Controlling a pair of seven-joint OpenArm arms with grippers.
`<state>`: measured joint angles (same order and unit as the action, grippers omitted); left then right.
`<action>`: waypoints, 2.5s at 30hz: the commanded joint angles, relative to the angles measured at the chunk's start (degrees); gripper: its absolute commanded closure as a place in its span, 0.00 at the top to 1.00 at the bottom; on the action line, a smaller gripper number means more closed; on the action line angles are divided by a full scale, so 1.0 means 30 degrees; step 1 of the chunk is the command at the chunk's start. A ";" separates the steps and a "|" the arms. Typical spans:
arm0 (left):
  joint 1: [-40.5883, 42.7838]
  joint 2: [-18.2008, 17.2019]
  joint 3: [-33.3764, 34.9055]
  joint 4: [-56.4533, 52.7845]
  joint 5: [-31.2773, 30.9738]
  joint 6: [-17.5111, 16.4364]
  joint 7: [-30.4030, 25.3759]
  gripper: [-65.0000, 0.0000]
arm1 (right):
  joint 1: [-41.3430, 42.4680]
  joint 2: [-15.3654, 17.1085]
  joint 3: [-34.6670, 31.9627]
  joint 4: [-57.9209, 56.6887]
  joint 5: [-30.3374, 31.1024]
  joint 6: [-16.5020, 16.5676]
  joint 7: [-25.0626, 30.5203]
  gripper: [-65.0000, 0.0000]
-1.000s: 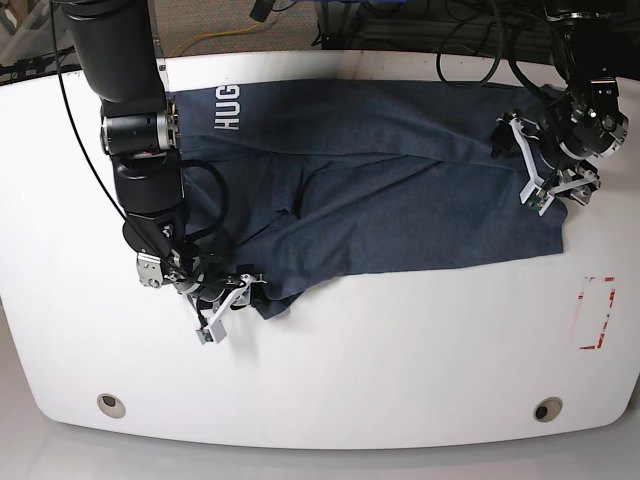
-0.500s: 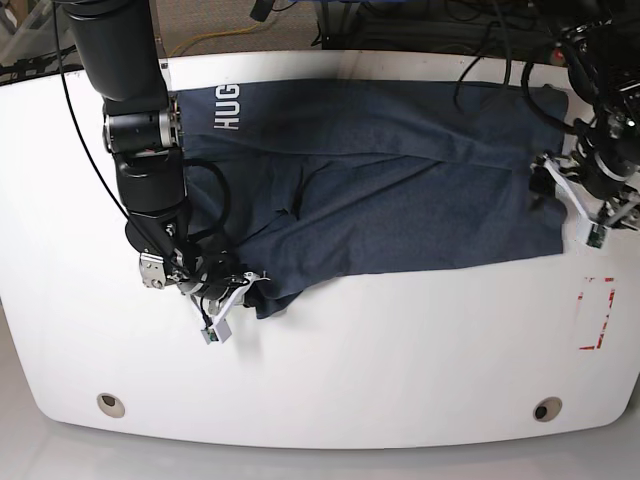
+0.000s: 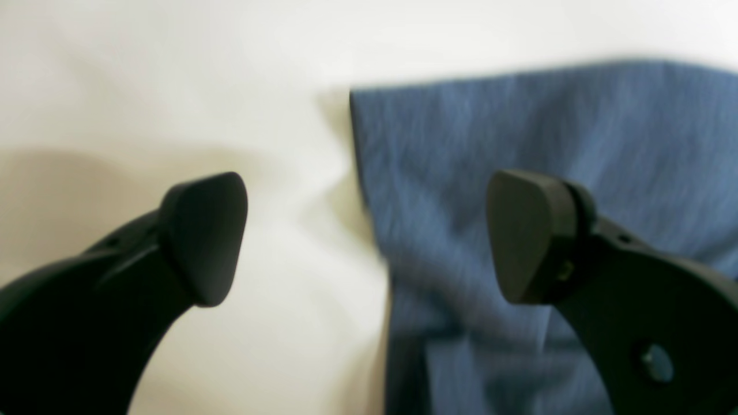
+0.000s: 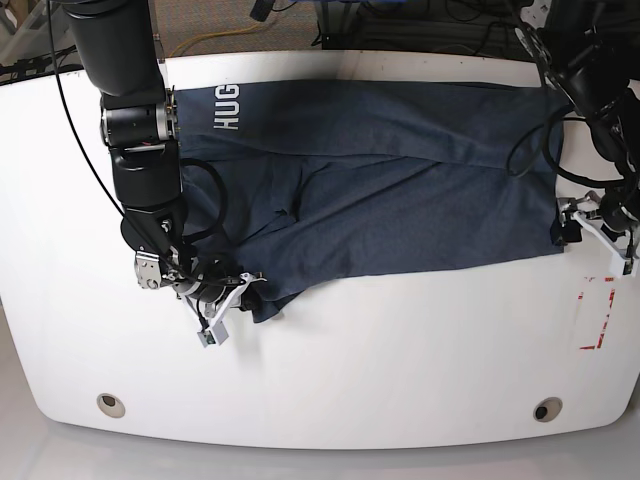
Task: Fold the T-shirt properly
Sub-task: 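Move the left gripper to the opposite shirt corner and grasp it, then lift both corners and fold the shirt lengthwise toward the printed edge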
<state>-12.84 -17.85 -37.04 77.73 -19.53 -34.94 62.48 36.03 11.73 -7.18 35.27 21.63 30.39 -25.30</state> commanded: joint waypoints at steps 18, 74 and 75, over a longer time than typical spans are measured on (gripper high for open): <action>-0.2064 -0.1421 0.2748 -0.7142 -0.0450 -0.0090 -0.3903 0.94 | 0.0664 0.0179 0.0093 0.0420 0.0483 0.0199 0.0360 0.00; -0.0306 -0.1392 0.6441 0.3993 -0.0479 -0.1687 -0.1090 0.00 | -0.3380 0.2729 0.3873 1.6508 0.0512 0.0258 -0.7025 0.00; -0.0071 -0.1363 0.6441 0.4404 -0.0479 -0.1687 -0.1060 0.00 | -0.3556 0.2729 0.3990 1.6743 0.0512 0.0258 -0.7025 0.00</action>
<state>-12.82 -21.12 -17.41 87.39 -20.51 -39.94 60.03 24.36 19.51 4.21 82.91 22.37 31.09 -47.79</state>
